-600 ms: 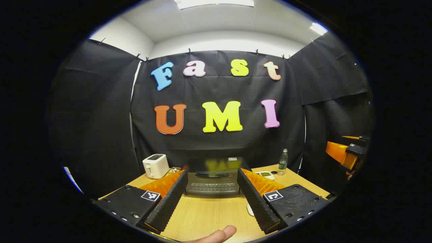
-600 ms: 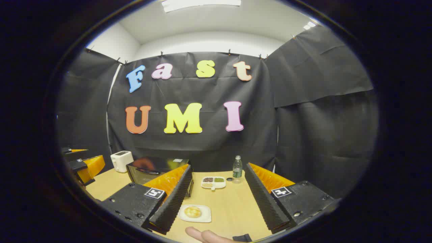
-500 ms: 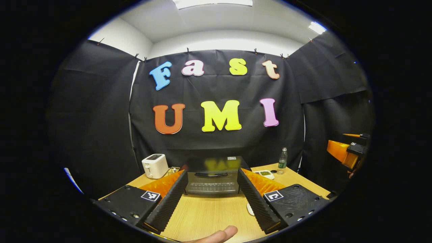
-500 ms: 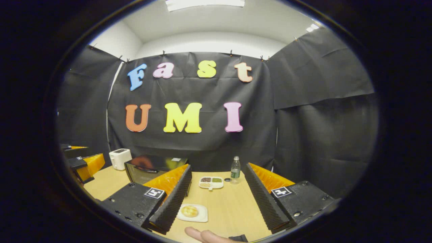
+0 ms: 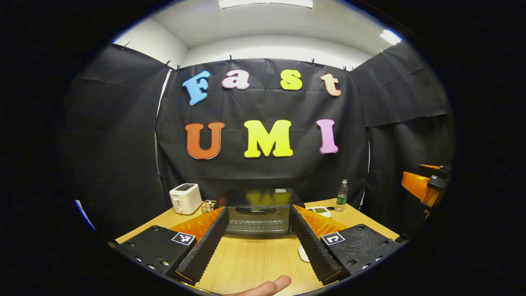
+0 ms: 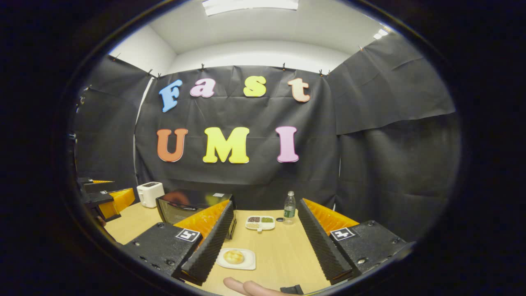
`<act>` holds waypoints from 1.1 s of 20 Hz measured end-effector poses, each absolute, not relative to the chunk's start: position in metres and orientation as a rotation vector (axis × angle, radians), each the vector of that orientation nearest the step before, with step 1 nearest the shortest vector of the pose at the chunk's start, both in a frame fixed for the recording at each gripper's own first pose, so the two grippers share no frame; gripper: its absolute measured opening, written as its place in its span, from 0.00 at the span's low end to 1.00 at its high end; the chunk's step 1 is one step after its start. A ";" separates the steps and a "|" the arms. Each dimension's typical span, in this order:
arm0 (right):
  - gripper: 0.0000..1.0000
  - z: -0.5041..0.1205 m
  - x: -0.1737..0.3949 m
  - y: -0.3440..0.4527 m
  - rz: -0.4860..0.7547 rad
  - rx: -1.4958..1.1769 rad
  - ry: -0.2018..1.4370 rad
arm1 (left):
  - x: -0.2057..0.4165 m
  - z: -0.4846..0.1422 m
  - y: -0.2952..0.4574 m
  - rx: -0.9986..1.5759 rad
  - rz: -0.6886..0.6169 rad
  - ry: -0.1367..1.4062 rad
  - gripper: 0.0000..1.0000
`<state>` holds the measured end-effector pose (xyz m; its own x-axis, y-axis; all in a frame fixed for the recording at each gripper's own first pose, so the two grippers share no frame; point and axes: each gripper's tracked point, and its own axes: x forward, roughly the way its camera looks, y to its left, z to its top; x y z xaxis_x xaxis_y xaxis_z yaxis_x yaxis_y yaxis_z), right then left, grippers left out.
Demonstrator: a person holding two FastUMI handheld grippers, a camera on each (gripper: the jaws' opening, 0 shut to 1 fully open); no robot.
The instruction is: Open the electric oven with the left hand, put the food in, and close the electric oven.
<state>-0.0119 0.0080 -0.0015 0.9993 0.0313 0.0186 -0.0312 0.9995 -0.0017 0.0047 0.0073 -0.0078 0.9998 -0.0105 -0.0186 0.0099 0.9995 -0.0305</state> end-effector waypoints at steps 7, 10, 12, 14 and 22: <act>0.96 -0.007 -0.007 0.010 0.078 0.042 -0.042 | 0.070 -0.024 0.013 -0.042 -0.038 0.070 0.95; 0.96 -0.013 -0.001 0.009 0.099 0.061 -0.040 | 0.119 -0.040 0.016 -0.051 -0.055 0.102 1.00; 0.96 -0.018 0.003 0.005 0.100 0.066 -0.031 | 0.154 -0.050 0.015 -0.047 -0.072 0.109 0.96; 0.96 -0.021 0.005 0.000 0.099 0.073 -0.028 | 0.182 -0.066 0.005 -0.059 -0.113 0.148 0.95; 0.96 -0.022 -0.001 -0.007 0.119 0.056 -0.046 | 0.248 -0.130 0.012 -0.064 -0.096 0.287 0.95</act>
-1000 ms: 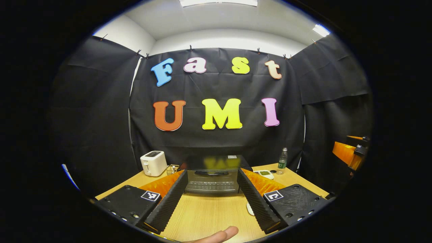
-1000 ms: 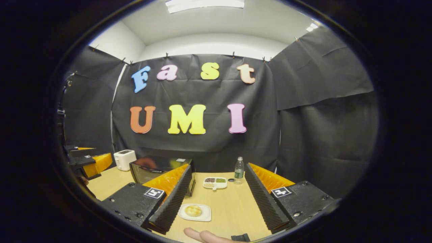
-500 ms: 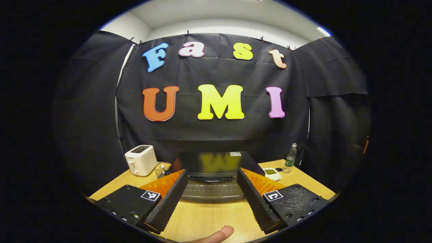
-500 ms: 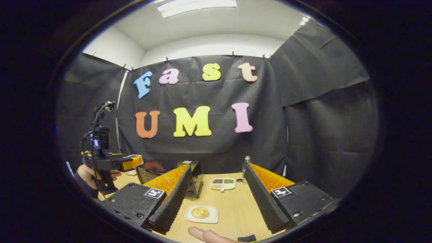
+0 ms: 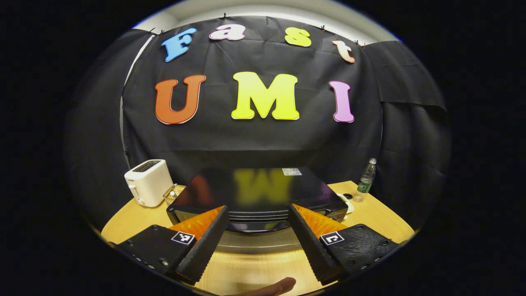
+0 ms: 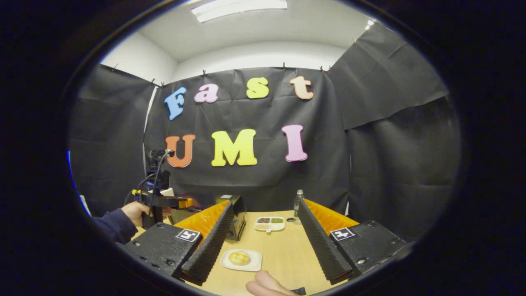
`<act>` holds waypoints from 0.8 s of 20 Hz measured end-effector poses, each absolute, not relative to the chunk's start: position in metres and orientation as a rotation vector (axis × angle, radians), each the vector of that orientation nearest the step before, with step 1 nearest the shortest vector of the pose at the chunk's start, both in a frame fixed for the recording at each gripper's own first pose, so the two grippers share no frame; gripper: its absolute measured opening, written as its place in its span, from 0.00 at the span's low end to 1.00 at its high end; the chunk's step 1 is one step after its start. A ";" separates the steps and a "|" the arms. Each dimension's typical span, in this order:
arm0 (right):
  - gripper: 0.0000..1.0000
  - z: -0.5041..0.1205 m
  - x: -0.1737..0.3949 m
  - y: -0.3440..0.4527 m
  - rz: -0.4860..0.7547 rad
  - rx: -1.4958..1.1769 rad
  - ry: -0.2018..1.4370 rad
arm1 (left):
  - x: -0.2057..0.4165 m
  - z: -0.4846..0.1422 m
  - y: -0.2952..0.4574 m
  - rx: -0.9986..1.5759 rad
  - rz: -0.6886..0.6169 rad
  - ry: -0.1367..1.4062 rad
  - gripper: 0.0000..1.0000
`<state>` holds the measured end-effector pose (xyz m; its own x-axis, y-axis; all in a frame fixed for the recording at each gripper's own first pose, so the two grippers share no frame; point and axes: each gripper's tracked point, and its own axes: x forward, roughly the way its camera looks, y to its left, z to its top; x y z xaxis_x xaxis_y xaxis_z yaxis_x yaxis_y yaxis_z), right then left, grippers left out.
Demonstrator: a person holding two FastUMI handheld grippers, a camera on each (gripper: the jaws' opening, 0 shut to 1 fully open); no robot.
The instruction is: Open the electric oven with the left hand, put the food in, and close the electric oven.
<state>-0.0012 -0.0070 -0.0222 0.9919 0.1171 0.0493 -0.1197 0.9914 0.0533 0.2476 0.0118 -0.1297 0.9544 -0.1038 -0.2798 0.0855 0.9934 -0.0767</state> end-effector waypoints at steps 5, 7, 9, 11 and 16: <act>0.96 -0.017 -0.014 -0.012 0.108 0.044 -0.072 | 0.259 -0.151 0.006 -0.011 -0.118 0.341 0.96; 0.96 -0.017 -0.018 -0.015 0.109 0.045 -0.078 | 0.259 -0.153 0.006 -0.024 -0.115 0.354 0.97; 0.96 -0.017 -0.021 -0.017 0.100 0.044 -0.085 | 0.254 -0.153 0.005 -0.021 -0.118 0.366 0.97; 0.96 -0.017 -0.027 -0.015 0.105 0.051 -0.086 | 0.248 -0.155 0.006 -0.023 -0.118 0.387 0.97; 0.96 -0.015 -0.038 -0.008 0.115 0.023 -0.097 | 0.231 -0.156 0.006 -0.025 -0.109 0.384 0.98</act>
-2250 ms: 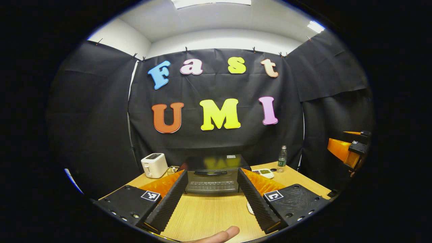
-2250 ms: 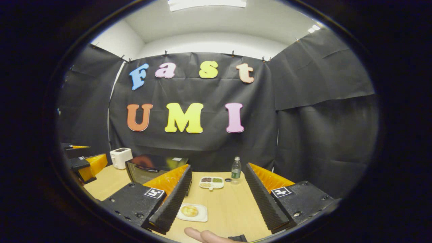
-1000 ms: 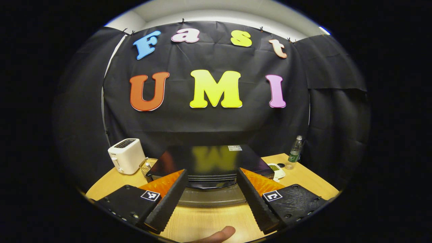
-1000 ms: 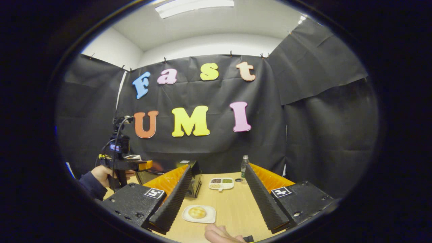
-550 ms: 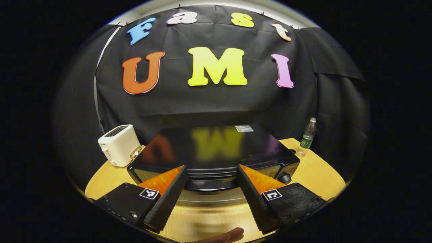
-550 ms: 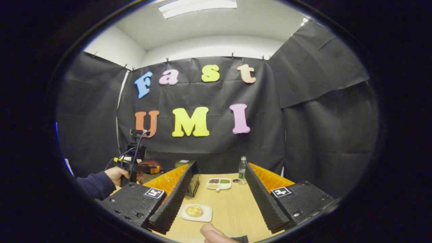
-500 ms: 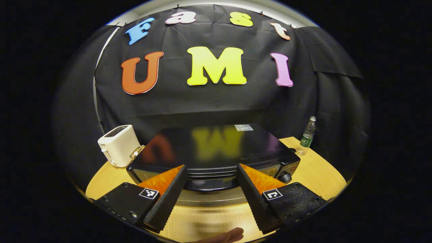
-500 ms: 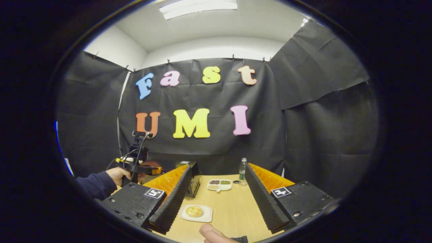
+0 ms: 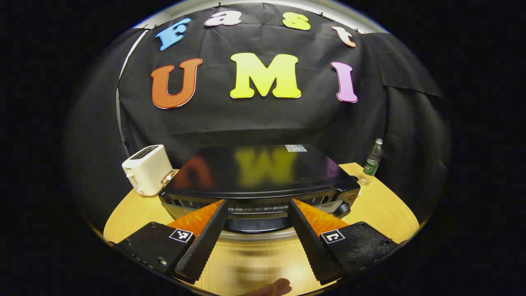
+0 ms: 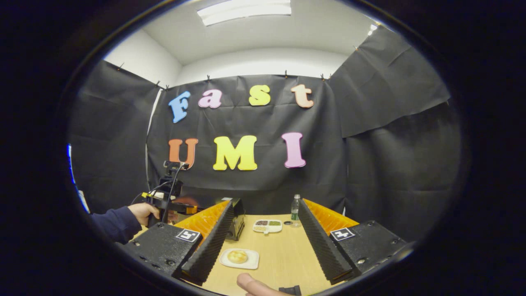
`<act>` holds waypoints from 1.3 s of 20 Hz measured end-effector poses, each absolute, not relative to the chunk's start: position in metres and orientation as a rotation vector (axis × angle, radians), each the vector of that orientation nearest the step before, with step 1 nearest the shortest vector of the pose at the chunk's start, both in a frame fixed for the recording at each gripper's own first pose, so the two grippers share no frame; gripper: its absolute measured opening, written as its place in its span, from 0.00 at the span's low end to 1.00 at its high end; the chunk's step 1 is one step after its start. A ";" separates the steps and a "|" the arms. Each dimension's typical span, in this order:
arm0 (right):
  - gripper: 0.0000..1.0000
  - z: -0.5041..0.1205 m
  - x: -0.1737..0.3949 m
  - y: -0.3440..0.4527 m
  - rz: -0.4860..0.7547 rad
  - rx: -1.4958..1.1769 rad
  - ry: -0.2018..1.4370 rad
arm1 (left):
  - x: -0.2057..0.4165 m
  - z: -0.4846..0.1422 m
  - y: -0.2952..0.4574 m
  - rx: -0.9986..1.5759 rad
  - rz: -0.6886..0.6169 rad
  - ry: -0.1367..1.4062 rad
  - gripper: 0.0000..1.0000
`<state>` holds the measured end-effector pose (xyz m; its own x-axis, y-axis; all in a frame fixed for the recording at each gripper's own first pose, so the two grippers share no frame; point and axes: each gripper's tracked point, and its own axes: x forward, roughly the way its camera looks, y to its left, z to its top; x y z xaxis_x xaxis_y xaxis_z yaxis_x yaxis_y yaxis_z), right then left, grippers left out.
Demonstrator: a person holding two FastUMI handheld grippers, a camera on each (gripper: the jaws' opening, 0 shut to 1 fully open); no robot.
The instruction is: Open the electric oven with the left hand, put the food in, and close the electric oven.
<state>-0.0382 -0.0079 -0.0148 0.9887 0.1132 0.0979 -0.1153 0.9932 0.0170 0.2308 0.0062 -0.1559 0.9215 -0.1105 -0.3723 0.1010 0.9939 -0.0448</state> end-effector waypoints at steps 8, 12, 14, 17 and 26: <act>0.96 -0.024 -0.040 -0.018 0.091 -0.007 -0.075 | 0.186 -0.173 0.006 -0.015 -0.098 0.381 0.97; 0.96 -0.030 -0.034 -0.019 0.090 0.012 -0.056 | 0.165 -0.186 0.006 -0.016 -0.094 0.363 0.98; 0.96 -0.033 -0.032 -0.021 0.087 0.014 -0.051 | 0.159 -0.191 0.007 -0.007 -0.095 0.351 0.98; 0.96 -0.038 -0.029 -0.022 0.084 0.017 -0.038 | 0.147 -0.202 0.007 -0.012 -0.089 0.351 0.97; 0.96 -0.050 -0.027 -0.018 0.094 0.004 -0.022 | 0.117 -0.240 0.006 -0.024 -0.074 0.362 0.99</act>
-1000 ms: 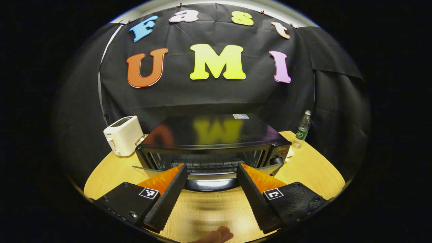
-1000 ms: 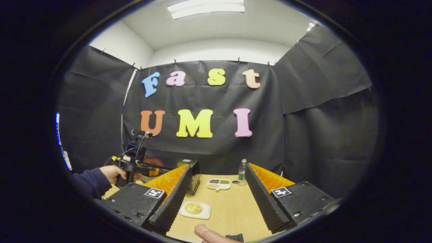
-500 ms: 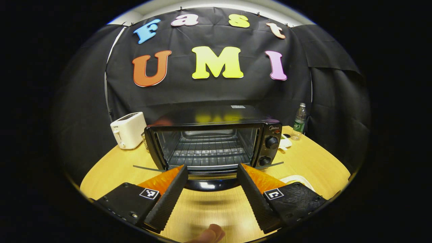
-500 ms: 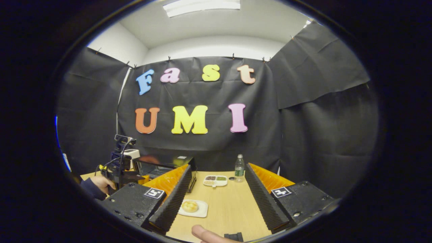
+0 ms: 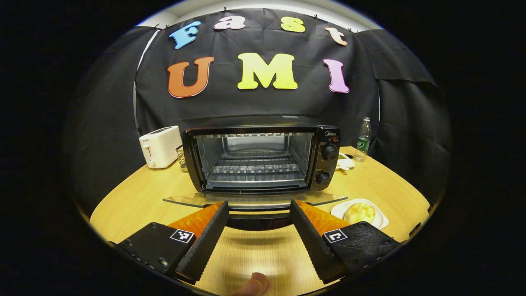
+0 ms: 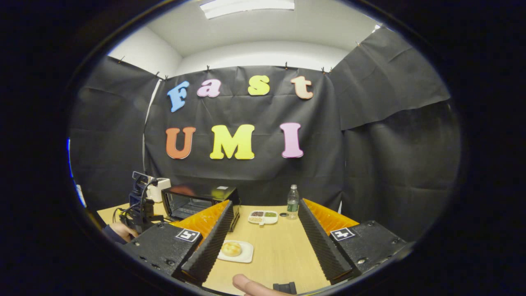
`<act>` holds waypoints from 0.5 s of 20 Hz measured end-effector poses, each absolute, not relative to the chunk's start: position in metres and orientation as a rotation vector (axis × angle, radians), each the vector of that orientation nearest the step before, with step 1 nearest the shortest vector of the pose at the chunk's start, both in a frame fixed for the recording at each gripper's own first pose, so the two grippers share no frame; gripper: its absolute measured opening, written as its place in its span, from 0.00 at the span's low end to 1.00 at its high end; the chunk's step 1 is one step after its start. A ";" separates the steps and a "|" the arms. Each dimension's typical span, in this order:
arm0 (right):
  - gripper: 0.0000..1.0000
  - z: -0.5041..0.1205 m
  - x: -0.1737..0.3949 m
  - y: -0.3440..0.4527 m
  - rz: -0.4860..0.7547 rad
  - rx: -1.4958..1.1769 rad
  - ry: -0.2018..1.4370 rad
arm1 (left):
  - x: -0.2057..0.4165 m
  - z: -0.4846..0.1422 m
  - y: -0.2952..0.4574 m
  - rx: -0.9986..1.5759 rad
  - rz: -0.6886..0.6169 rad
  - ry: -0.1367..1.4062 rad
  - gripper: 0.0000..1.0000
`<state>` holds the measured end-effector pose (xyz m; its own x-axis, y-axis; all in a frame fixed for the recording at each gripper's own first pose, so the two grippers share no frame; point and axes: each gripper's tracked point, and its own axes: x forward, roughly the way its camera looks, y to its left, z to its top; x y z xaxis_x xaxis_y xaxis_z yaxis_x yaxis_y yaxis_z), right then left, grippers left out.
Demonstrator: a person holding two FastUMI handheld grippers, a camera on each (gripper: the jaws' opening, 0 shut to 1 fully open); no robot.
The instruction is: Open the electric oven with the left hand, put the food in, and close the electric oven.
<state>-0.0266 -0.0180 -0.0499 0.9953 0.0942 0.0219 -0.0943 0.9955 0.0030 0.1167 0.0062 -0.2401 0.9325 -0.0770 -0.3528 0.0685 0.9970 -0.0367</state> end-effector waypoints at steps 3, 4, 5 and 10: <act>0.96 -0.057 -0.022 -0.017 0.091 0.012 -0.002 | 0.106 -0.264 0.005 -0.041 -0.074 0.394 0.98; 0.96 -0.058 -0.021 -0.017 0.088 0.015 0.002 | 0.103 -0.271 0.004 -0.046 -0.072 0.407 0.98; 0.96 -0.059 -0.020 -0.016 0.090 0.016 0.004 | 0.101 -0.276 0.004 -0.051 -0.071 0.416 0.98; 0.96 -0.071 -0.016 -0.006 0.105 -0.003 0.017 | 0.098 -0.303 -0.001 -0.062 -0.070 0.478 0.89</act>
<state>-0.0157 -0.0056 -0.0709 0.9943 0.1049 -0.0173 -0.1049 0.9945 -0.0018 0.0977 -0.0011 -0.3028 0.8856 -0.0814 -0.4572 0.0524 0.9957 -0.0759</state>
